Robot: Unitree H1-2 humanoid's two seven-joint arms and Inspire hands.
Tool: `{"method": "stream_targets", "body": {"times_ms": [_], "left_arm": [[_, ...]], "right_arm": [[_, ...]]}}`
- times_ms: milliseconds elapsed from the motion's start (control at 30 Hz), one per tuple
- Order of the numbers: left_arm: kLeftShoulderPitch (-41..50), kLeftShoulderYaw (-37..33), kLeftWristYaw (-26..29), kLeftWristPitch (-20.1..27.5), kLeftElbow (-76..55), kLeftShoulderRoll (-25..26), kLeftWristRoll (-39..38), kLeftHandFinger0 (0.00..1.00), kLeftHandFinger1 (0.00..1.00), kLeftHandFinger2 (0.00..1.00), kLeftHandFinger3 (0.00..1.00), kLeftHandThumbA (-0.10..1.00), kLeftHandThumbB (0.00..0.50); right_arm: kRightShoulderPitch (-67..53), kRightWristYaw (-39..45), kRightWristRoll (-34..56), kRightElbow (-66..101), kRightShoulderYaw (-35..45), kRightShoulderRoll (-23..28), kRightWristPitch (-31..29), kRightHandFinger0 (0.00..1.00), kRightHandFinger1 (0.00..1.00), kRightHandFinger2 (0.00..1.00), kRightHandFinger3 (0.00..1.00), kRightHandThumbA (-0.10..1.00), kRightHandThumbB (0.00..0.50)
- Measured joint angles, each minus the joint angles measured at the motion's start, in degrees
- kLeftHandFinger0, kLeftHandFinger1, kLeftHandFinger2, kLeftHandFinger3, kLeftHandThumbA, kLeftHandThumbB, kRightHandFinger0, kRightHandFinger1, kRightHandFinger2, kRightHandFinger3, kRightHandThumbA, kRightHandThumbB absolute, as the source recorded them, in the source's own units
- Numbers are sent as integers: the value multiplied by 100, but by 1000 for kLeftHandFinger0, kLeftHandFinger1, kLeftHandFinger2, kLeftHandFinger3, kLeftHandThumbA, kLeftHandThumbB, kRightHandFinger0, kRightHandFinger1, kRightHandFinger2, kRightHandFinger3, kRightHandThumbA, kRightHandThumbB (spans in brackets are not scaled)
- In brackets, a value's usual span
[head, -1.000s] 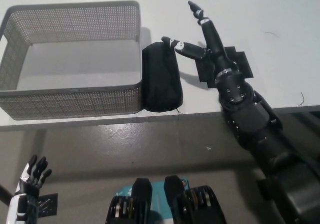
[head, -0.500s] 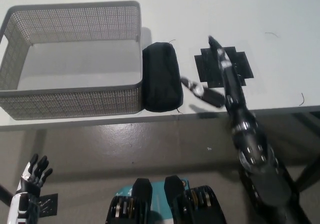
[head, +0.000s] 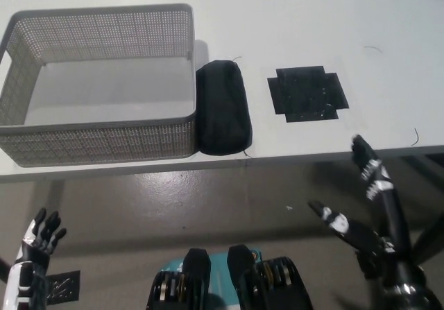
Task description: Use the right hand to push the pencil case on the right hand side to the container on the left side
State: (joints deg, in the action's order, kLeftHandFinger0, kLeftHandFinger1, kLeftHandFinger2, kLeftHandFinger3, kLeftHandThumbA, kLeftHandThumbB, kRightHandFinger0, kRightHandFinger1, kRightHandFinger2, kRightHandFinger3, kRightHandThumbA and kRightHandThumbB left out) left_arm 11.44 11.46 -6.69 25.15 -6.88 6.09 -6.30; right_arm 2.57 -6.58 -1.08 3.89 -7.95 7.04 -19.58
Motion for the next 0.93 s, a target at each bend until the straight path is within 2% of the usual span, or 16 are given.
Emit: {"method": "stream_targets", "body": {"times_ms": [33,100,333,433,533,667,867,933], "left_arm": [[-3,41,7,0,0,17,-12,1000,1000,1000,1000,1000,265],[-10,108,17,2,0,52,-21,1000,1000,1000,1000,1000,236],[-75,190,68,7,6,86,-35,1000,1000,1000,1000,1000,212],[-135,187,75,7,22,85,-35,1000,1000,1000,1000,1000,204],[-194,173,76,8,56,85,-33,1000,1000,1000,1000,1000,198],[-210,170,76,9,72,81,-33,1000,1000,1000,1000,1000,190],[-201,170,76,9,99,68,-33,1000,1000,1000,1000,1000,183],[-194,170,76,9,103,61,-32,1000,1000,1000,1000,1000,185]], "right_arm": [[-107,34,63,184,37,29,0,1000,1000,1000,1000,1000,298],[-264,89,167,423,132,104,9,1000,1000,1000,1000,1000,298],[-483,244,476,550,416,241,51,1000,1000,1000,1000,1000,319],[-478,297,551,549,491,247,54,1000,1000,1000,1000,1000,313],[-479,350,642,547,597,247,55,1000,1000,1000,1000,1000,328],[-474,376,688,525,665,241,55,1000,1000,1000,1000,1000,294],[-473,421,689,480,675,217,55,1000,1000,1000,1000,1000,314],[-474,438,689,480,682,217,56,1000,1000,1000,1000,1000,307]]}}
